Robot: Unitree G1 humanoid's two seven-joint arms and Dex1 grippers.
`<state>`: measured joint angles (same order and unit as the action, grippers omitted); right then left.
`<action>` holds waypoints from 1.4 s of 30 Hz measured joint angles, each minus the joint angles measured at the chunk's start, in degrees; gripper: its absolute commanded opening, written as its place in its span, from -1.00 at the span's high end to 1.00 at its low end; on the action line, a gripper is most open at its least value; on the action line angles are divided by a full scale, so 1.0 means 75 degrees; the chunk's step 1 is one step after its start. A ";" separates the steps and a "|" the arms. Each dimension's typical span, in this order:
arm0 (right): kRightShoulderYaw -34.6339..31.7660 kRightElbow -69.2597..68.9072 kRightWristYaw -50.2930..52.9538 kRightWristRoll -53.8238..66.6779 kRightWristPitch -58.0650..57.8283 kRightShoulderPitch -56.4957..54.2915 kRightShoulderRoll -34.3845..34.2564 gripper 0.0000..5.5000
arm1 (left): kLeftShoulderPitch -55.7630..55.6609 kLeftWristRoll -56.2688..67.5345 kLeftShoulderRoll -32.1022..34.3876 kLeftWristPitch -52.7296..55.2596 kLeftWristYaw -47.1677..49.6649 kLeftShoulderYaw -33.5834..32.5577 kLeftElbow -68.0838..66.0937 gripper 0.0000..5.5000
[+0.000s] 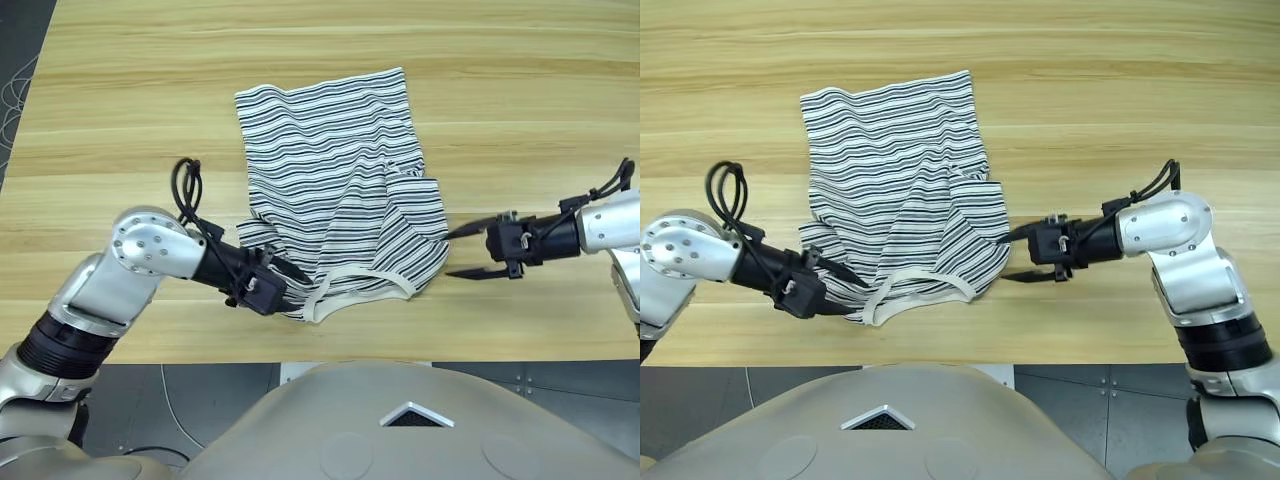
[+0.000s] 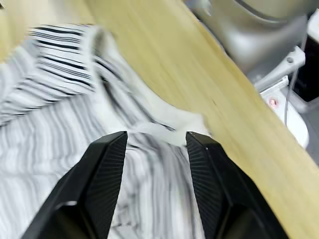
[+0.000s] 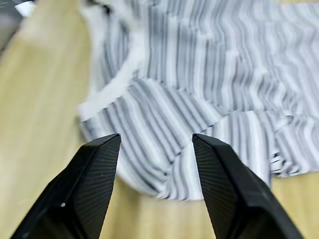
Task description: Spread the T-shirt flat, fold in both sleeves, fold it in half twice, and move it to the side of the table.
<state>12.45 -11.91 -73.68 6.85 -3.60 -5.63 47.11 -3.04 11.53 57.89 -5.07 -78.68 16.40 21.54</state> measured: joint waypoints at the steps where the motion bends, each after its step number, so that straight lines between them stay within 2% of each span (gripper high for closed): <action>1: 0.0015 0.0127 0.0111 -0.0026 0.0069 -0.0083 -0.0073 0.04 | -0.0081 0.0233 0.0022 0.0080 -0.0028 -0.0159 -0.0072 0.21; 5: 0.0116 0.0702 0.0580 -0.0163 0.0285 -0.0245 -0.0469 0.04 | -0.0411 0.0369 0.0072 0.0117 -0.0135 -0.0484 -0.1177 0.21; 9: 0.0331 0.1099 0.0966 -0.0399 0.0521 -0.0397 -0.0847 0.04 | -0.0677 -0.0570 -0.0089 -0.0630 -0.0035 -0.0329 -0.2821 0.21; 14: 0.0632 0.2212 0.1463 -0.0947 0.0917 -0.0719 -0.1299 0.04 | -0.1013 -0.1835 -0.0823 -0.1832 0.0503 0.0261 -0.4997 0.21; 21: 0.0944 0.3704 0.2018 -0.1575 0.1467 -0.1140 -0.1718 0.04 | -0.1832 -0.2192 -0.1705 -0.3052 0.1197 0.0623 -0.6665 0.21; 26: 0.0994 0.4329 0.2248 -0.1848 0.1888 -0.1502 -0.1516 0.04 | -0.1907 -0.2232 -0.1650 -0.3222 0.1369 0.0688 -0.6814 0.21; 30: 0.0388 0.3604 0.1177 -0.1064 0.1761 -0.0443 -0.0117 0.04 | -0.1665 -0.2247 -0.1093 -0.3215 0.1468 0.0520 -0.6801 0.21; 34: -0.0072 0.3018 0.0457 -0.0342 0.1401 0.0573 0.0698 0.04 | -0.1355 -0.2246 -0.0693 -0.3136 0.1532 0.0365 -0.6599 0.21; 39: -0.0324 0.2291 0.0220 0.0231 0.0954 0.1209 0.0772 0.04 | -0.1144 -0.2243 -0.0543 -0.2793 0.1564 0.0249 -0.6282 0.21; 42: -0.0473 0.2645 0.1239 0.0085 0.0936 0.0621 0.0075 0.04 | -0.0837 -0.2056 -0.0399 -0.2354 0.1391 0.0174 -0.5699 0.21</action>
<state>8.90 7.93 -64.39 7.49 3.42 -0.97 47.67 -9.31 -3.89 54.90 -22.73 -68.25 17.71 -21.21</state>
